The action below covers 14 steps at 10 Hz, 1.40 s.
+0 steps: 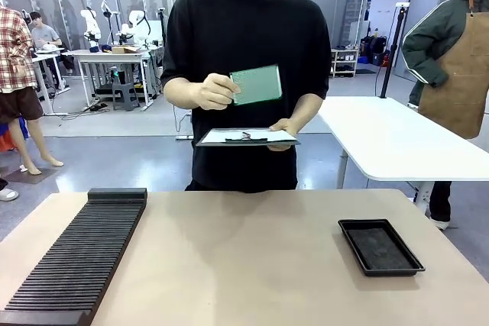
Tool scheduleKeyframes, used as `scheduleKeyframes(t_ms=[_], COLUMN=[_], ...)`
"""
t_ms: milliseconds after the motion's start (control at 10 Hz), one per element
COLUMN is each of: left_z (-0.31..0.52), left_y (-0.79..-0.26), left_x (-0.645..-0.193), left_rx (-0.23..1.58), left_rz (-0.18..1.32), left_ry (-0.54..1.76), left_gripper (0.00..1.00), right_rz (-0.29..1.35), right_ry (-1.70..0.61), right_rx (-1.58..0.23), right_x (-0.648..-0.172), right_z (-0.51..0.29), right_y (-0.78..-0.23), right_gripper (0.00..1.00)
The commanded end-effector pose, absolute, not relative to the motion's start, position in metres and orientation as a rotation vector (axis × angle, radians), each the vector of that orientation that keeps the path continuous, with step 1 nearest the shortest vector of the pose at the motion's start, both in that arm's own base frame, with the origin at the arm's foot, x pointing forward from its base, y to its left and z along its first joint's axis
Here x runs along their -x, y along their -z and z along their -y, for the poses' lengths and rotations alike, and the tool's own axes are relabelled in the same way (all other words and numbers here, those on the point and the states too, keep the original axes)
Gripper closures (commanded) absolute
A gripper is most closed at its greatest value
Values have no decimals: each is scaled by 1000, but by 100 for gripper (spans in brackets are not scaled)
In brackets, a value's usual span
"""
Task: Inspect the PCB.
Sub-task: Pick up the Blank PCB that the human is holding.
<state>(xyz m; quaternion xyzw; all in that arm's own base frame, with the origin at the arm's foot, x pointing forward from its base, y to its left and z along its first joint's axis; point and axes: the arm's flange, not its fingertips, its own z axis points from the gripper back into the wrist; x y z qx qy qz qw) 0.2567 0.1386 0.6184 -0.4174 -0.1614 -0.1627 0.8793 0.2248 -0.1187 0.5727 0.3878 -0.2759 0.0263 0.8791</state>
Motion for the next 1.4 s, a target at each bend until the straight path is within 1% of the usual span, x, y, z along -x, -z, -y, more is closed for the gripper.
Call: scheduleKeyframes(t_ms=[0,1300], left_z=[-138,-138], left_y=[-623,-623], left_x=[-256,-256], left_rx=[854,854], left_rz=[333,333], left_ry=[331,331], left_gripper=[0,0], right_rz=[582,582], right_ry=[-68,-68], right_rx=[-810,-810], right_x=[-224,-224], right_z=[117,117], right_y=[-571,-571], right_gripper=[0,0])
